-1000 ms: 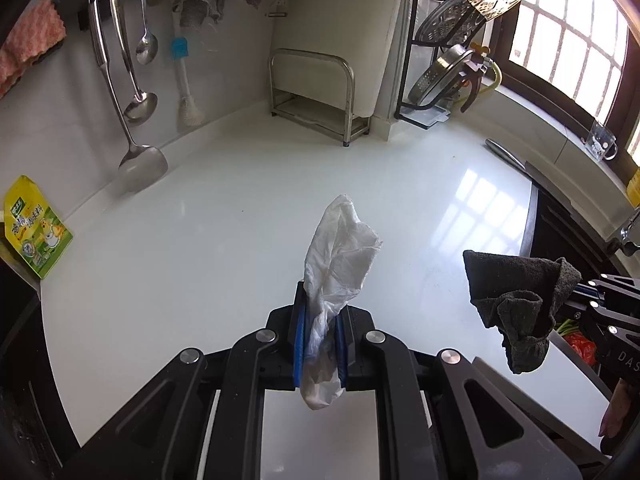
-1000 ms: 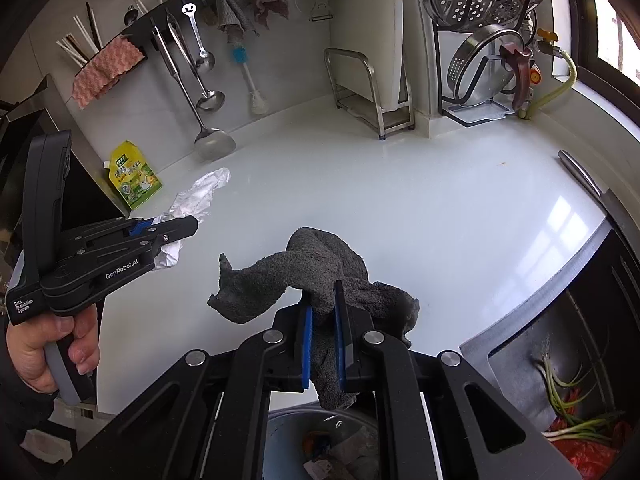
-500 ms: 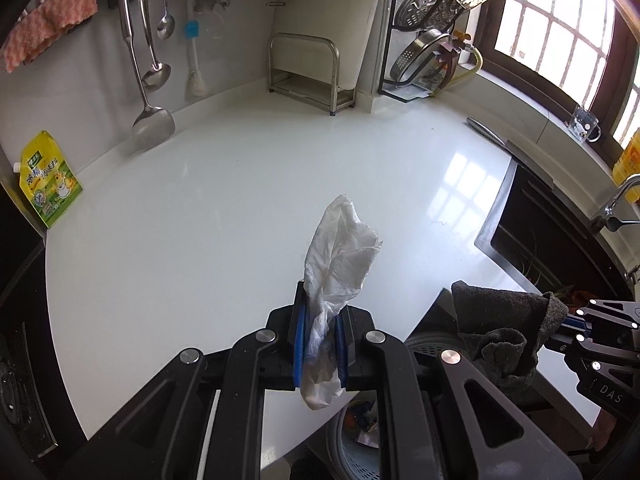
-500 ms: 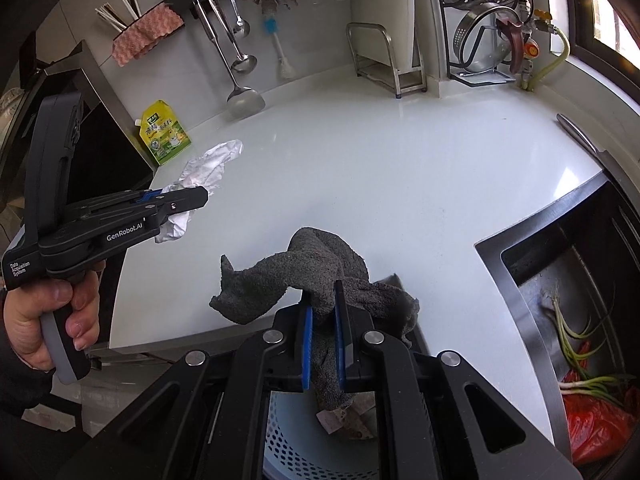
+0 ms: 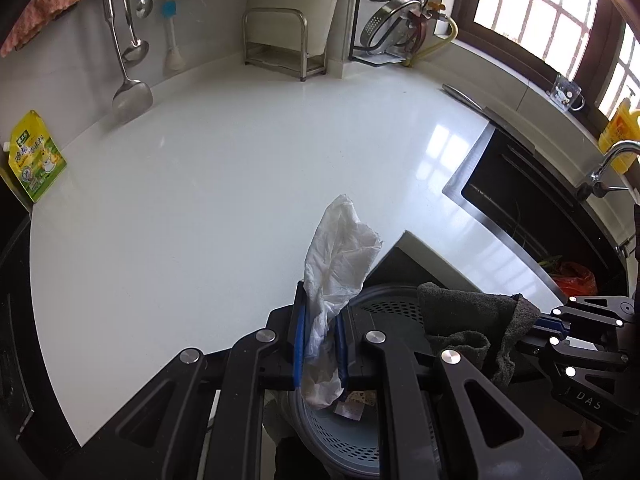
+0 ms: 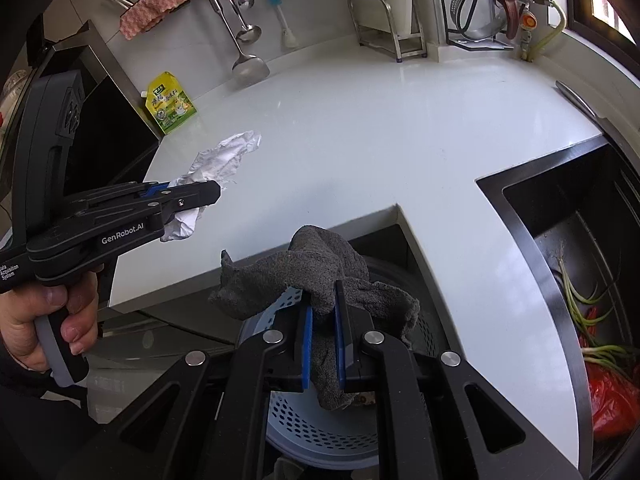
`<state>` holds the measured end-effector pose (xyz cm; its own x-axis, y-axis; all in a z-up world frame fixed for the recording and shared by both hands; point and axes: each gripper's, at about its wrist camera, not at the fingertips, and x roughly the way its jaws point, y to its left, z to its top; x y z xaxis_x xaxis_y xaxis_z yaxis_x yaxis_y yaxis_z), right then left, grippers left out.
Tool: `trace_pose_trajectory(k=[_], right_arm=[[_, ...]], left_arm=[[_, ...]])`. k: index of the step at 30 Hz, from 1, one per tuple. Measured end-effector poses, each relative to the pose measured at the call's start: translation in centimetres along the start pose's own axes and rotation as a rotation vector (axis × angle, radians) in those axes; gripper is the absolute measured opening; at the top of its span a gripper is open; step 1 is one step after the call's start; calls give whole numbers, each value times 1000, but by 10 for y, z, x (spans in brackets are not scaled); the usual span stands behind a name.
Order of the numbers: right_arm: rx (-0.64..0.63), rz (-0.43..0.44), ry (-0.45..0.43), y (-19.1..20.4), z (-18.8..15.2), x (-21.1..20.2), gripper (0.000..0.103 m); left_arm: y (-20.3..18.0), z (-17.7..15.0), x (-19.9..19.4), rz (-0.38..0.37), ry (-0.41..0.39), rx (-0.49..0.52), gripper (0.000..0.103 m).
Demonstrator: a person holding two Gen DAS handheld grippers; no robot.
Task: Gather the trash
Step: 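Carry the grey cloth and white bag over the mesh basket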
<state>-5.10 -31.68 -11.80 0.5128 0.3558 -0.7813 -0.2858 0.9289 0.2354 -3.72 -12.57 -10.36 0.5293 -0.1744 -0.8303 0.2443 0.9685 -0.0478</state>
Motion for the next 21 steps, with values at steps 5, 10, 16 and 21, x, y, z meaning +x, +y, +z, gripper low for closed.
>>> trace_pose_trajectory(k=[5,10,16,21], right_arm=[[11,-8,57,-9,-20,17,9],[21,-13,106,-17,-35,35,9],[27,-14,159,-19,-47,53,9],[20,-26,193,-20,-53,62,9]], left_arm=[[-16,-16,12,-26,54,31,12],[-29,-33,30,-58,119,60,12],[-39,-52,55,-97,204,86,12],[-43,-60,70,-106,249,106,13]])
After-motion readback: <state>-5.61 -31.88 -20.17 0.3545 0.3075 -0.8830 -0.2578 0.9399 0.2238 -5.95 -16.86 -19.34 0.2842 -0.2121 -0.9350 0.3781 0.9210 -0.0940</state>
